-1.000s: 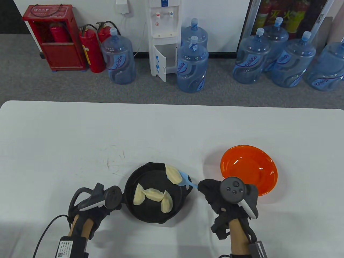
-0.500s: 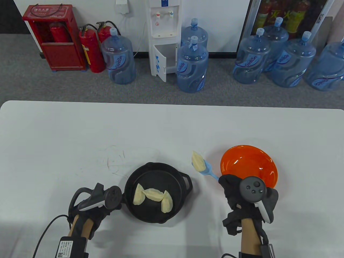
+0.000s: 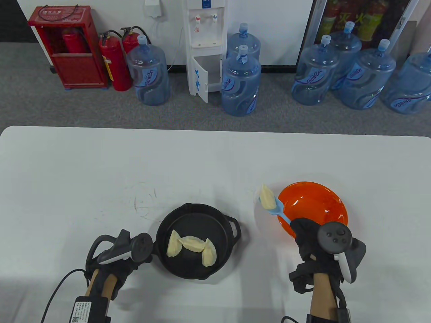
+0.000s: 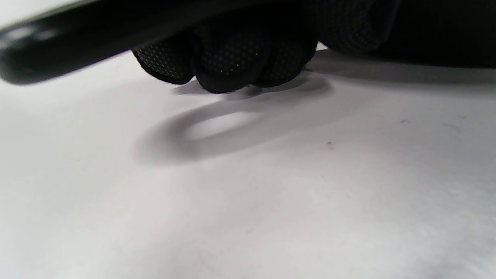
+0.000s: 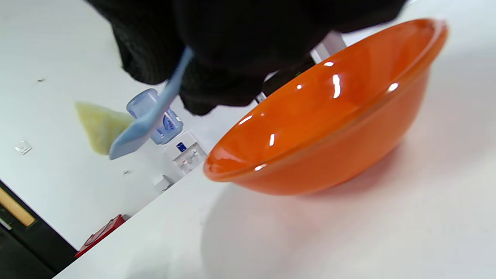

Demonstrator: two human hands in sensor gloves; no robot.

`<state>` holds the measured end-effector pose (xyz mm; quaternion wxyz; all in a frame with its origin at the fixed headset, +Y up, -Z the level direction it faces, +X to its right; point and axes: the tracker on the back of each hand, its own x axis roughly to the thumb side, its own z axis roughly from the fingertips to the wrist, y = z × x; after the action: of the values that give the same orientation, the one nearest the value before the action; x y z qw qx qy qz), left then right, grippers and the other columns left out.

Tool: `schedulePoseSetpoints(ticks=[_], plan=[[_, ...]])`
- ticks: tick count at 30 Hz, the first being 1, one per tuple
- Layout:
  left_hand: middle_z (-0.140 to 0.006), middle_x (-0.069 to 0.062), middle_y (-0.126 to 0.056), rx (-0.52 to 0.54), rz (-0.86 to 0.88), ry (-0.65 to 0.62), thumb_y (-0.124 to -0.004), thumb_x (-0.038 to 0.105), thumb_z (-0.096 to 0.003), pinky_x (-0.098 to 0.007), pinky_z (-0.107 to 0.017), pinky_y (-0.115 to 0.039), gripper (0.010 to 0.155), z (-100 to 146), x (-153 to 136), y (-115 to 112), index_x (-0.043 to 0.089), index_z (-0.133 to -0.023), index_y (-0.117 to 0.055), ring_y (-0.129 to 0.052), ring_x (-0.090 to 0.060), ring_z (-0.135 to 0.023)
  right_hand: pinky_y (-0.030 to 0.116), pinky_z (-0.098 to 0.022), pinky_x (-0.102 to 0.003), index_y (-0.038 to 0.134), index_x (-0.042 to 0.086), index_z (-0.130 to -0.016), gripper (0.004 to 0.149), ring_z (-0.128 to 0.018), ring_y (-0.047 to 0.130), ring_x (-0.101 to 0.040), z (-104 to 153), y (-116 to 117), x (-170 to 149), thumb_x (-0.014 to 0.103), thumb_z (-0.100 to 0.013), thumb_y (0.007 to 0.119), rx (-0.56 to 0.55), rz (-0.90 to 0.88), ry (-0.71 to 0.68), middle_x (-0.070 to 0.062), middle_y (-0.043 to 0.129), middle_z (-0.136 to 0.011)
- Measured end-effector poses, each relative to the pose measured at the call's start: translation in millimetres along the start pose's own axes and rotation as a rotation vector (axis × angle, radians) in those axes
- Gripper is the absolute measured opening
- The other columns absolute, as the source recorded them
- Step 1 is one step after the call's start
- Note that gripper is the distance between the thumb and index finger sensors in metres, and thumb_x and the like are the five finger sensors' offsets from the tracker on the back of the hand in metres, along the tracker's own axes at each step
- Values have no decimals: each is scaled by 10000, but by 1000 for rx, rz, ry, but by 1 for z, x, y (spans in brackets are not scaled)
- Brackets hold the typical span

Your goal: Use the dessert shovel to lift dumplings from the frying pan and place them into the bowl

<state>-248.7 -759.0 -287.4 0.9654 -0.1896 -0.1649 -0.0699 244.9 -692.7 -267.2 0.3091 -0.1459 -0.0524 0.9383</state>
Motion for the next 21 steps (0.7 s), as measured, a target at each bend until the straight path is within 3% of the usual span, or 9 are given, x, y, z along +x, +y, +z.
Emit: schedulePoseSetpoints(ticks=[12,21], plan=[[-840,78,-879,-1,3,0,-709,490,-548,-473,-733,-805,514,0,0,0,274,-1014,-689,-998,-105,-635,829,-136,-308,914,195,-919,402,-207,919,-97,0,-10,-16,426,-637,747,-55,66,166,-76,989,-635],[-841,78,-879,0,4,1,-709,490,-548,-474,-734,-803,515,0,0,0,273,-1014,-687,-997,-104,-637,825,-142,-318,914,182,-928,403,-215,918,-109,-3,-14,-24,417,-643,753,64,108,246,-90,986,-642]])
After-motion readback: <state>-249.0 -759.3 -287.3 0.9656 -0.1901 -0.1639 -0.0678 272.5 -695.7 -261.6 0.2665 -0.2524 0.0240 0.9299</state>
